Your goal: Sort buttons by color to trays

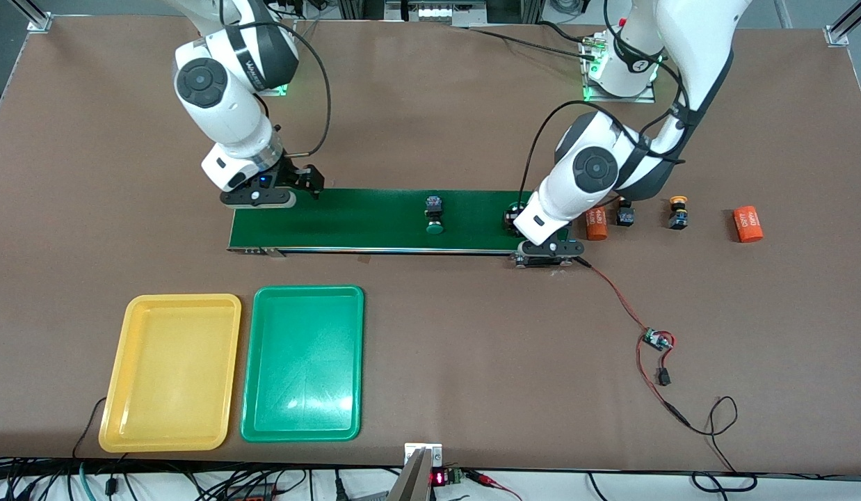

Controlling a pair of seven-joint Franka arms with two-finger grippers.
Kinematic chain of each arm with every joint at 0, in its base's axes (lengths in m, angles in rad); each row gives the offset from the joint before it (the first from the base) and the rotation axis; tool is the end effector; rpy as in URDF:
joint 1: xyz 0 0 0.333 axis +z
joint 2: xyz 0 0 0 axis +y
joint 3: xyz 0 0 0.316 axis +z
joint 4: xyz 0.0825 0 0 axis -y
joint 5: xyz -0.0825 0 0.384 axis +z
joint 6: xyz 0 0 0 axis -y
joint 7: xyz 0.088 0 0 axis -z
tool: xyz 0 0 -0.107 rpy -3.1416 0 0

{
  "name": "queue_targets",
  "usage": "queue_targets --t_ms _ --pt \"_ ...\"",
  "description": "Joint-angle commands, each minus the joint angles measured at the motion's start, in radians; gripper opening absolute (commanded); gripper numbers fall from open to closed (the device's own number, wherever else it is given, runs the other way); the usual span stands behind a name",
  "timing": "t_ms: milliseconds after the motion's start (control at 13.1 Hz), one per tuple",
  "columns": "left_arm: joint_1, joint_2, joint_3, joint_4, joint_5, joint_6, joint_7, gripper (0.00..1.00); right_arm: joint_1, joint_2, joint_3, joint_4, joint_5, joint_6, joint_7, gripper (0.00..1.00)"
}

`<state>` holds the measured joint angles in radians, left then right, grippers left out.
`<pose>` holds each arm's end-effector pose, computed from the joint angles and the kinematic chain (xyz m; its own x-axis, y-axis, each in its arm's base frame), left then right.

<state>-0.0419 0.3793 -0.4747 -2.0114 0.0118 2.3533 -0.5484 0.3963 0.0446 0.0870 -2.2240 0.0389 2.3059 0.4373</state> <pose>0.5284 -0.2891 0.2852 0.9955 0.0470 -0.0817 0.0581 -0.9886 0.1387 0.4740 0.2495 0.3580 0.9996 0.0198 0.0192 0.0207 -0.9987 -0.0462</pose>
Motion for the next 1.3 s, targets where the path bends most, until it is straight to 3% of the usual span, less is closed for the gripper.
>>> queue_targets --t_ms 0,306,612,994,1223 --pt "0.032 -0.109 0.008 -0.015 -0.023 -0.102 0.008 1.00 0.033 0.049 -0.004 0.013 0.010 0.030 0.006 1.00" --pt "0.202 -0.123 0.010 -0.024 -0.010 -0.203 0.050 1.00 0.064 0.066 -0.004 0.013 0.012 0.058 0.018 1.00" --pt "0.402 -0.114 0.010 -0.085 -0.010 -0.218 0.391 1.00 0.081 0.087 -0.004 0.030 0.012 0.061 0.088 1.00" --pt "0.462 -0.103 0.010 -0.187 0.014 -0.189 0.478 1.00 0.107 0.118 -0.006 0.076 0.012 0.058 0.113 1.00" --pt "0.465 -0.070 0.010 -0.248 0.066 -0.091 0.479 1.00 0.113 0.130 -0.006 0.079 0.010 0.061 0.156 1.00"
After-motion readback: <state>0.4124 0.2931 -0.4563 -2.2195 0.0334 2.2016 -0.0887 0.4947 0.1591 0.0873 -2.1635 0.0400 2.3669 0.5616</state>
